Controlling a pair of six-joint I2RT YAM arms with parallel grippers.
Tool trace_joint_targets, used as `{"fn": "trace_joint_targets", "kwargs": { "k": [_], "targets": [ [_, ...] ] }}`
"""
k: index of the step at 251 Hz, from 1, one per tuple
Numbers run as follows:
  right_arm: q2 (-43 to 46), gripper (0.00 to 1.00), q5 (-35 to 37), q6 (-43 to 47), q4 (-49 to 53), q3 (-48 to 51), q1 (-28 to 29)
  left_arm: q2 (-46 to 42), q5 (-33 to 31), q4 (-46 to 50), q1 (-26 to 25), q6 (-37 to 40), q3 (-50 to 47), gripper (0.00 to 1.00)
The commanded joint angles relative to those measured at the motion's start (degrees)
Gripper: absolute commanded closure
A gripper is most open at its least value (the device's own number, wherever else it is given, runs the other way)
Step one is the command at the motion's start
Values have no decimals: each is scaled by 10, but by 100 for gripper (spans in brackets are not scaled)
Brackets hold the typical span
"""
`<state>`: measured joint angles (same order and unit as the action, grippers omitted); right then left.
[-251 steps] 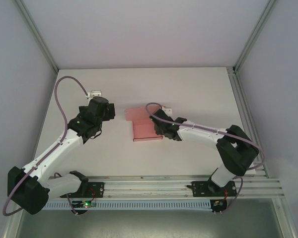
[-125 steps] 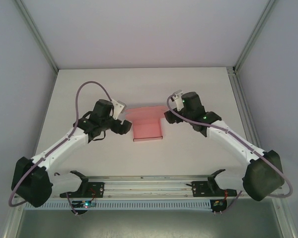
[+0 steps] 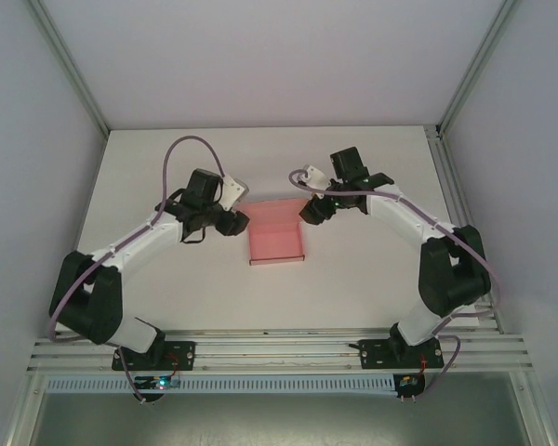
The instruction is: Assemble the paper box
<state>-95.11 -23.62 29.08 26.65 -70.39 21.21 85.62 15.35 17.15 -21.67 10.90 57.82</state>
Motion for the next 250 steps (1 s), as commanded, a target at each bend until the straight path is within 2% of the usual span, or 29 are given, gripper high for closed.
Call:
{"fn": "trace_joint_targets", "kwargs": {
  "k": [1,33,46,57,83,116,142,163,205,250],
  "targets": [
    [-16,46,-25,14,38,-26,0,14,52,18,5,26,31,52],
    [-16,74,8,-2,36,-25,7,16,82,17,6,27,34,65],
    [-14,81,20,-8,43,-26,10,15,73,14,6,21,34,73],
    [-11,88,38,-23,44,-26,16,15,58,13,6,7,38,86],
    [0,97,71,-61,31,-23,33,16,19,1,5,-36,45,96],
    [7,100,144,-153,-20,-17,62,23,-39,-13,1,-98,62,97],
    [4,100,279,-256,-62,-22,94,36,-93,-20,-14,-161,86,99],
    [-8,100,347,-334,-94,-33,115,43,-123,-51,-28,-216,93,100],
    [-35,97,368,-488,-217,-27,119,63,-153,-122,-46,-283,96,100],
    [-77,98,373,-575,-281,-43,138,108,-194,-140,-49,-340,125,100]
  ]
}}
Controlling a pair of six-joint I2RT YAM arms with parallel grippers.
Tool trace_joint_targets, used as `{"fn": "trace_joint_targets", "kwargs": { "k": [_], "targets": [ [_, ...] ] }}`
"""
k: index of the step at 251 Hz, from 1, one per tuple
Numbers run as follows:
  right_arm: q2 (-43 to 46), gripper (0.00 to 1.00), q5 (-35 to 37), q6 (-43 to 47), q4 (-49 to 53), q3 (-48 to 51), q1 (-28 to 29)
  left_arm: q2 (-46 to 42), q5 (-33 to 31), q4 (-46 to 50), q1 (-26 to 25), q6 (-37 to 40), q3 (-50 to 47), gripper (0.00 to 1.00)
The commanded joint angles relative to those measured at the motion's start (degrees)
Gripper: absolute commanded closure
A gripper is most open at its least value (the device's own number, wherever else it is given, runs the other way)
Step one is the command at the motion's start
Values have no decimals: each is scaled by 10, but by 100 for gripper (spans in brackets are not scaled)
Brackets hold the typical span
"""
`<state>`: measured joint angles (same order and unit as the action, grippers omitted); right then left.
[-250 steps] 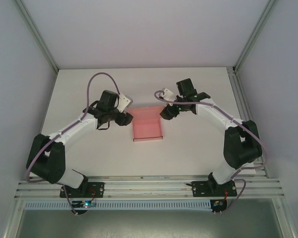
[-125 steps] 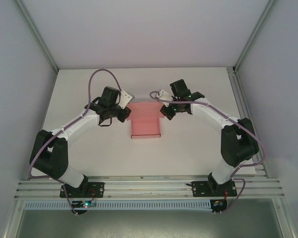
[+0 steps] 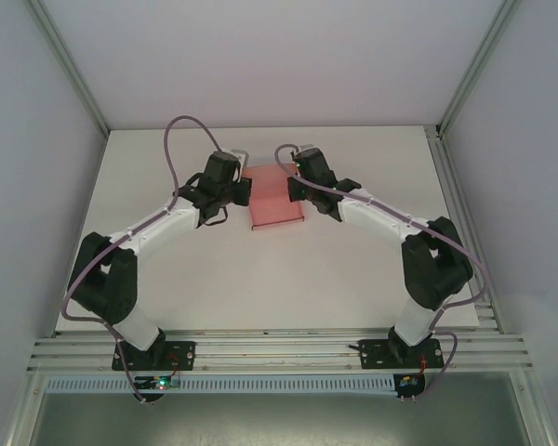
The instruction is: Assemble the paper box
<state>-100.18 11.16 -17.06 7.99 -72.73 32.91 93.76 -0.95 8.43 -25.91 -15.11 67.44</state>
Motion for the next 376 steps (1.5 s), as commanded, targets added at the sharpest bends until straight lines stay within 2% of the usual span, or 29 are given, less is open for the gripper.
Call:
{"fn": "trace_joint_targets", "kwargs": {
  "k": [1,36,73,143,224,262,276,314,341,354,362,372,376],
  "targets": [
    [-27,98,27,-114,-96,-19,21,27,-32,-54,-6,-81,29,100],
    [-39,97,60,-114,-136,-5,37,52,-38,-102,-7,-106,24,100],
    [-37,97,62,-110,-153,26,40,64,-10,-133,-9,-107,11,100],
    [-38,97,55,-124,-246,111,51,59,-6,-211,-13,-104,-67,100],
    [-26,97,70,-106,-332,214,65,39,17,-241,-22,-93,-167,100],
    [-5,98,103,-66,-386,272,85,15,27,-290,-32,-77,-234,92],
    [2,98,99,-48,-400,285,89,12,33,-281,-33,-73,-241,87],
    [9,98,119,-34,-380,290,96,-14,20,-227,-34,-70,-239,86],
    [10,98,137,-33,-372,290,100,-55,-15,-178,-34,-52,-239,75],
    [9,98,139,-29,-369,290,100,-79,-23,-158,-35,-48,-239,65],
    [9,98,143,-29,-364,289,101,-91,-33,-141,-34,-54,-236,51],
    [8,98,149,-29,-356,285,101,-104,-37,-116,-34,-55,-230,20],
    [7,98,151,-29,-352,284,101,-108,-44,-103,-36,-56,-226,12]
  ]
}}
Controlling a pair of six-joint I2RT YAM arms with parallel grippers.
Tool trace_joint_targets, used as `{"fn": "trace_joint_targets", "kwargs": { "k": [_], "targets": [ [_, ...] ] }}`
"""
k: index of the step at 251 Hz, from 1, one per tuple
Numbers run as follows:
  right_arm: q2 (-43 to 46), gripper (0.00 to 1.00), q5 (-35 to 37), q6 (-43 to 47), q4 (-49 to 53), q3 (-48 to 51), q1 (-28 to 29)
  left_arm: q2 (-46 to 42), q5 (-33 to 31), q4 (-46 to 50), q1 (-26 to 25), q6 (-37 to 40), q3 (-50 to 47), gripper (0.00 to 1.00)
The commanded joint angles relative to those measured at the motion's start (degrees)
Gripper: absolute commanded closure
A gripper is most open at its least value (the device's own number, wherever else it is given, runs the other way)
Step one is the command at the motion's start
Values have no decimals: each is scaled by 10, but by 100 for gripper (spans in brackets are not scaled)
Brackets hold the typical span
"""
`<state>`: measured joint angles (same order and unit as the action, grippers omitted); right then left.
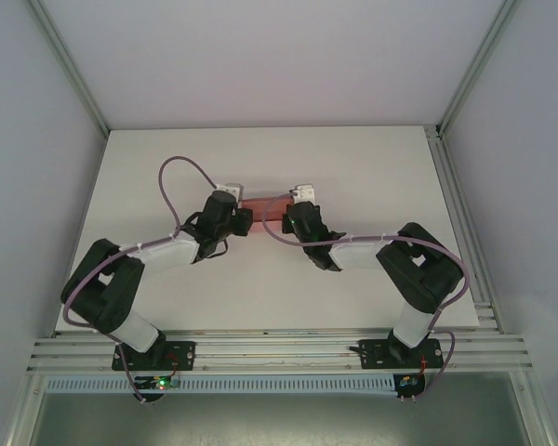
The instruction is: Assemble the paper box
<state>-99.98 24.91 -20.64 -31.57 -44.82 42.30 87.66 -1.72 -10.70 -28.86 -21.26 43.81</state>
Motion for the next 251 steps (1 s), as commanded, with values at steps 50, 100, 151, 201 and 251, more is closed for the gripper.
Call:
{"fn": "trace_joint_targets", "kwargs": {
  "k": [50,100,151,201,251],
  "targets": [
    [7,98,18,20,53,6,9,-96,-51,218,-5,-32,41,0],
    [8,98,16,41,44,18,16,-178,-19,250,-2,-76,61,0],
    [6,97,26,55,18,31,32,-178,-39,340,27,-154,144,0],
    [9,97,42,83,-12,53,47,-80,45,296,96,-217,158,0],
    [4,94,40,102,-52,77,56,15,193,245,123,-234,172,0]
  ]
}}
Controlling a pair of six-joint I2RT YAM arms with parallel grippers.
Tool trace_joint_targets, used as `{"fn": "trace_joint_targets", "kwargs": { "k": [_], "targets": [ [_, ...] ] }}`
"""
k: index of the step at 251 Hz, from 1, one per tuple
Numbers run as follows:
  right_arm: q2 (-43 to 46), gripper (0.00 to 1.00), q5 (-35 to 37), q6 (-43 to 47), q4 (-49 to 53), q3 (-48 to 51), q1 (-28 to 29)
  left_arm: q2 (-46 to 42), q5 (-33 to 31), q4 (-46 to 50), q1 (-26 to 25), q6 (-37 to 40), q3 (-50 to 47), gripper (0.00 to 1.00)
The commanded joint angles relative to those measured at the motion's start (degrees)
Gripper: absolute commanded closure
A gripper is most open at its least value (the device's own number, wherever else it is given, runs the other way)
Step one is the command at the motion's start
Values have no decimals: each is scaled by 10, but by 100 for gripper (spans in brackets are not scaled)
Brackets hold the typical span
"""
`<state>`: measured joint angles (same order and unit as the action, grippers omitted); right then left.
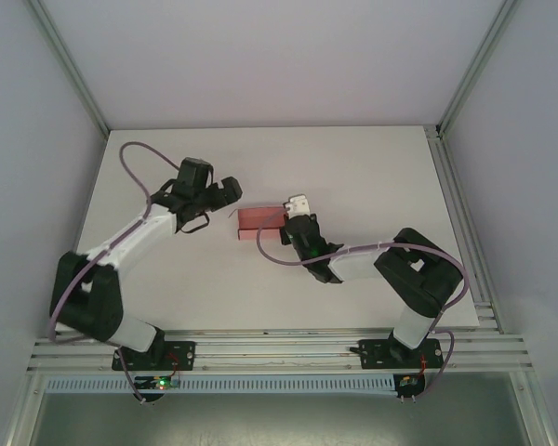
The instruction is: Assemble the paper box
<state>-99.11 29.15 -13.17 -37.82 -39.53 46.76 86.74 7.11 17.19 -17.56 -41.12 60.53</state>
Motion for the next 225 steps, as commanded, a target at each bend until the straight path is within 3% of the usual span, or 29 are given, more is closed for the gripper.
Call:
{"fn": "trace_joint_targets", "kwargs": {
  "k": [1,32,83,131,157,192,212,225],
  "targets": [
    [-5,94,-2,27,10,25,13,25,106,-35,10,-37,4,0],
    [-9,92,7,43,4,28,26,38,124,-89,10,-56,-28,1],
    [12,86,-2,42,17,32,34,81,172,-114,10,-44,-54,14],
    [59,69,-61,23,75,31,35,105,195,-81,11,-10,-56,32],
    [84,56,-88,14,115,39,37,94,173,-78,10,-4,-71,39],
    [133,27,-156,22,166,69,38,94,157,-80,10,3,-88,46],
    [170,16,-198,28,186,97,38,103,157,-86,10,3,-94,50],
    [195,3,-226,37,204,111,38,109,158,-91,10,4,-95,52]
  ]
}}
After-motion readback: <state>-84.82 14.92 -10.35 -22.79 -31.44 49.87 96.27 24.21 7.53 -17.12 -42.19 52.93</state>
